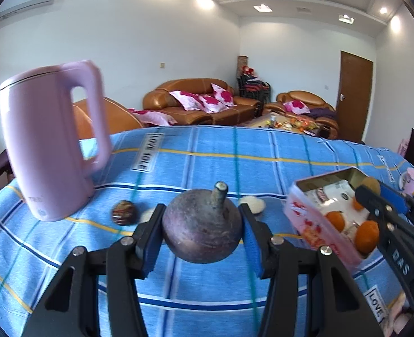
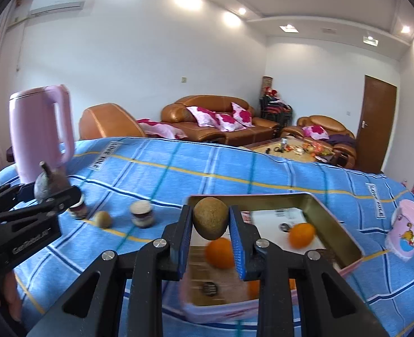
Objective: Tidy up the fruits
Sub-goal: 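Carry the purple fruit and kiwi into the tin and open both tools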
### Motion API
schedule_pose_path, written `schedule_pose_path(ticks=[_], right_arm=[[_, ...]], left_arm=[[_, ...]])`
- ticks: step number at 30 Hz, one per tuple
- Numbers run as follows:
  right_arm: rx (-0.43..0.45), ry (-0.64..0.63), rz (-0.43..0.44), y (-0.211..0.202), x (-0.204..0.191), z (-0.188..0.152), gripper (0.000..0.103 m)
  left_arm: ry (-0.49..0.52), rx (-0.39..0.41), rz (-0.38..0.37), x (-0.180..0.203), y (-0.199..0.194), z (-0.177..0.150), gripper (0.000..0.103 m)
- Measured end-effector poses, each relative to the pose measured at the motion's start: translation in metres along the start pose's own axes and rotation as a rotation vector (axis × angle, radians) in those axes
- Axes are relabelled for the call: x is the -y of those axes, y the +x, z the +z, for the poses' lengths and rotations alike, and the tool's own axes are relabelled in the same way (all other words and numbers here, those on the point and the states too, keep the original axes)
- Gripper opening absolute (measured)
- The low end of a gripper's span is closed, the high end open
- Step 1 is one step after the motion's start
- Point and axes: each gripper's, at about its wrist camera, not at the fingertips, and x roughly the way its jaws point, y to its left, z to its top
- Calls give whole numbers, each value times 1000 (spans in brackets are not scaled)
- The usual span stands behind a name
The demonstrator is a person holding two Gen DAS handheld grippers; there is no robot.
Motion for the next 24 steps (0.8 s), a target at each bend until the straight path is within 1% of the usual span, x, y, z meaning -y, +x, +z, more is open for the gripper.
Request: schedule_pose_path(ticks=[3,10,14,17,21,24], right_arm=[[2,29,-37,2,21,1,28],[-7,96,-122,8,76,3,28],[-9,131,-160,10,104,4,28],[-8,133,-191,11,120,4,28],[-29,154,-195,18,135,3,28],[-60,171,-163,27,138,2,28]], left_arm=[[18,-13,-33,17,3,1,53],[78,11,-77,63,2,10,53],[99,2,-114,89,9,14,53],[118,-12,-140,110,15,16,53],[128,-29,-155,134,27,17,53],[134,-57,-164,149,37,19,53]])
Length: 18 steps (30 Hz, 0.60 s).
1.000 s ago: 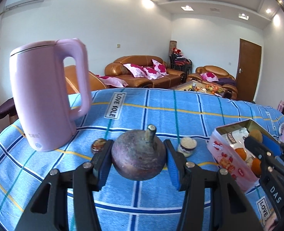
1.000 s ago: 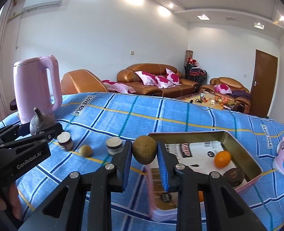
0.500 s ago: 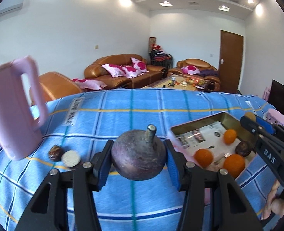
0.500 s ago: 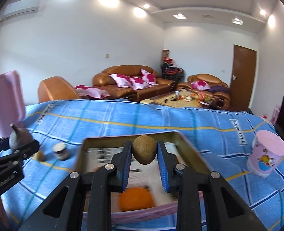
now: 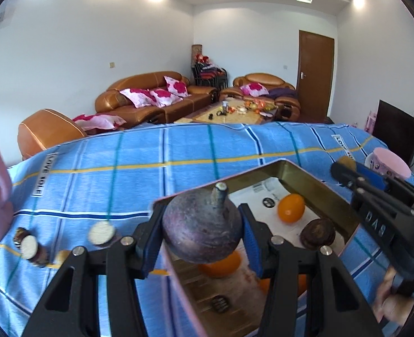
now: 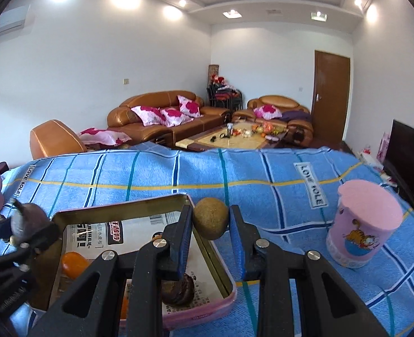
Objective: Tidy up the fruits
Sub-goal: 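Carry the purple fruit and kiwi into the tin and open both tools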
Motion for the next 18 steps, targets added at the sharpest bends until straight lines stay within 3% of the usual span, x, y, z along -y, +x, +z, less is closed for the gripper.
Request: schedule_pose_path(ticks=[18], right_arm=[[-141,15,180,22,-17,-9,28]], left_arm=[[-1,-65,-32,6,16,-2,53]])
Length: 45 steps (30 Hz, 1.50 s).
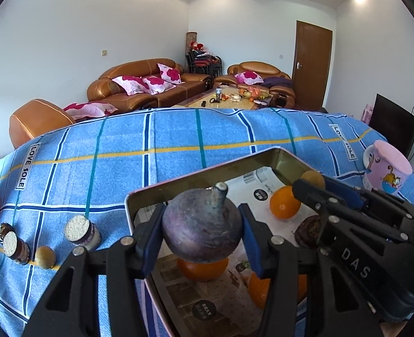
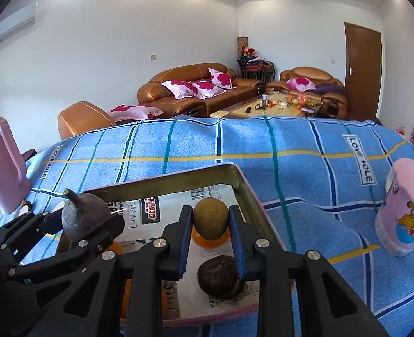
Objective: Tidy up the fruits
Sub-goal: 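Carry the purple fruit and kiwi into the tin and open both tools, then move both open tools back toward the remaining items on the bedspread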
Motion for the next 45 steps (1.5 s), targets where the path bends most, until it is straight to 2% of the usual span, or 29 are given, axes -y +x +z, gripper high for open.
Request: schedule_pose_path(ticks=[7,12,15,16,17,18,19,21,22,23,26,28,39,45], right_arm=[[-46,60,66,7,5,-2,29],[-35,77,82,6,7,-2,30],[-6,99,74,0,10,-2,30],[19,108,64,-4,12,-2,30],[56,116,52,-10,14,-1,30],[96,120,41,-17,16,0,30],[138,121,26,-25,17,1,32],[229,126,-25,-39,19,0,56],[272,128,-56,-45,19,-1,76],[315,127,-81,-51,18,-2,80],[383,108,-140,-63,17,-1,80],[393,101,-166,-63,16,-2,80],[359,43,-211,-54,6,-1,80],[352,12,-243,-55,-3,-4,80]], left_arm=[[-12,-7,14,-2,2,1,54],[-11,8,27,-3,-2,0,56],[-10,40,38,-3,-8,-1,70],[-12,58,32,-4,-12,-1,80],[-13,87,25,-4,-18,-2,95],[-14,117,27,-4,-23,-2,102],[-16,153,41,-4,-28,-2,103],[-2,210,57,-2,-38,-2,103],[7,219,60,-2,-40,-1,103],[17,227,67,-1,-41,-1,103],[14,232,98,-2,-40,-1,103],[6,225,104,-5,-38,-1,103],[9,239,150,-4,-48,-8,103],[-30,215,177,-15,-56,-15,103]])
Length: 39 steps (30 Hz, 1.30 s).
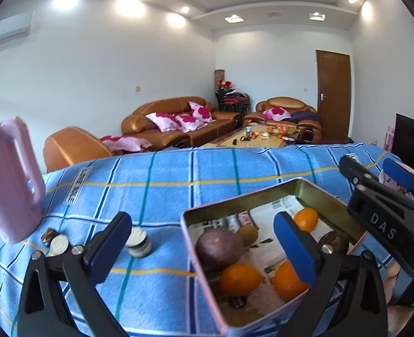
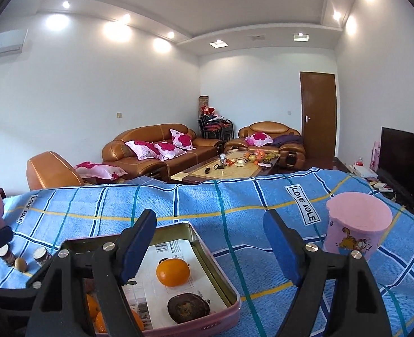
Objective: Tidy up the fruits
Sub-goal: 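Move both open tools back toward the remaining items on the bedspread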
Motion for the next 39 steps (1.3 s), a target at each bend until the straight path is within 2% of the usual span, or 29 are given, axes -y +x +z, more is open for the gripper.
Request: schedule_pose_path(ticks=[6,10,16,22,26,29,34,39], right_arm=[[-33,0,-26,2,-4,-1,80],[-95,32,12,0,-7,-5,80],[-155,6,64,-6,-34,-13,80],[-150,-19,85,-13,-63,-16,80],[-162,-9,101,-16,-84,-18,80],[-164,-22,123,-18,-99,-19,80],[-179,-64,169,-20,-133,-22,80],[-211,-120,210,-15,-168,-25,80]], left_arm=[[7,-43,3,-16,-6,-8,103],[82,-25,30,-26,-13,-11,103],[232,-1,81,-39,-13,-14,103],[311,36,119,-60,-13,-15,103],[272,23,108,-84,-9,-11,103],[233,6,127,-106,-2,-9,103],[90,-47,97,-155,9,-5,103],[72,-76,176,-183,17,-3,103]])
